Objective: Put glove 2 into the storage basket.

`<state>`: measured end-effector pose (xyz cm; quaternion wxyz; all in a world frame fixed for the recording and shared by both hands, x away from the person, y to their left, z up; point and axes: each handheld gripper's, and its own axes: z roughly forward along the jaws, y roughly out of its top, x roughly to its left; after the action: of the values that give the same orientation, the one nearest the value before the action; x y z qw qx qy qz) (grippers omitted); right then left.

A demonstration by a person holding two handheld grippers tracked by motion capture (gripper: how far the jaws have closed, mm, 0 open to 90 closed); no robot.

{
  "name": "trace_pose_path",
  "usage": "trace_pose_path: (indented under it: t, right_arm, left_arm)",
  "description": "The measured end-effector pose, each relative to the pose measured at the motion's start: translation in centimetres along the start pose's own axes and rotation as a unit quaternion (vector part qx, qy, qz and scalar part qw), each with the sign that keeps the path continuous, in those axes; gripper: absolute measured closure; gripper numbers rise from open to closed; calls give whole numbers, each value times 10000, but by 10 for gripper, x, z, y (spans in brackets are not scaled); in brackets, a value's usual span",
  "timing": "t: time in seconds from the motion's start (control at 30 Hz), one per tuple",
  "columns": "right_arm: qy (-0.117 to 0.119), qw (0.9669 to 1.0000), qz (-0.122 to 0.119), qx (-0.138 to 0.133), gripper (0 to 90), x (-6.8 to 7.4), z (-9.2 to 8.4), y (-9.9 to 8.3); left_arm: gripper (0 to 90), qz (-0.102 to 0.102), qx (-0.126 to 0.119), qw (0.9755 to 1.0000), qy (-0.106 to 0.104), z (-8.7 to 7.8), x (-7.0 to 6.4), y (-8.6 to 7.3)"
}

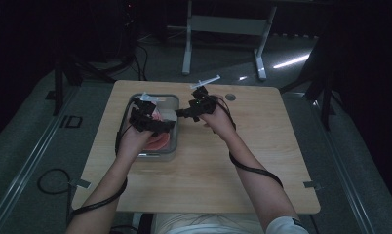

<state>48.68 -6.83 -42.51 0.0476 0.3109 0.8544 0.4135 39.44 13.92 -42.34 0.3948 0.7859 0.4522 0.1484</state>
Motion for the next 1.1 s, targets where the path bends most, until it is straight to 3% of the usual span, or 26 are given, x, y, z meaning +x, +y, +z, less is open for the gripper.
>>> trace_pose_path:
  t: [0.27,0.53,0.77,0.83,1.1]
  right_arm:
    - [-160,9998,-143,-43,185,-6,-20,-21]
    - [-224,9993,-274,-116,171,-10,-32,-46]
    - [-241,9990,-365,-114,161,-13,-35,-67]
    - [-245,9990,-363,-110,161,-13,-35,-71]
    - [-310,9985,-458,-26,153,-16,-34,-100]
  left_arm:
    - [17,406,-95,9984,-374,4,-36,1]
    - [17,732,-87,9949,-688,11,-66,-3]
    - [17,927,-39,9917,-888,20,-86,-10]
    - [17,927,-39,9917,-888,20,-86,-10]
    - [17,1168,89,9861,-1175,40,-106,-30]
